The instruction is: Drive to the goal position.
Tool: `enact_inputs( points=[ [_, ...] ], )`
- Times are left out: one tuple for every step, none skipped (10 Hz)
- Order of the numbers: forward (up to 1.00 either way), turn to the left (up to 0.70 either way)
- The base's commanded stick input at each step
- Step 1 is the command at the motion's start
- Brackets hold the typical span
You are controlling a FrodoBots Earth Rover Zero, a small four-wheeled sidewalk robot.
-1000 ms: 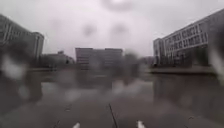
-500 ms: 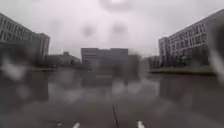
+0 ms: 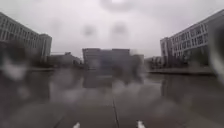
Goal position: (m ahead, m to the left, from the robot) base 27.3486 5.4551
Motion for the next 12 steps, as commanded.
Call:
enact_inputs(
  points=[
    [0.70, 0.00],
    [0.70, 0.00],
    [0.70, 0.00],
    [0.70, 0.00],
    [0.70, 0.00],
    [0.70, 0.03],
    [0.70, 0.10],
    [0.70, 0.13],
    [0.70, 0.13],
    [0.70, 0.13],
    [0.70, 0.13],
    [0.70, 0.13]
  ],
)
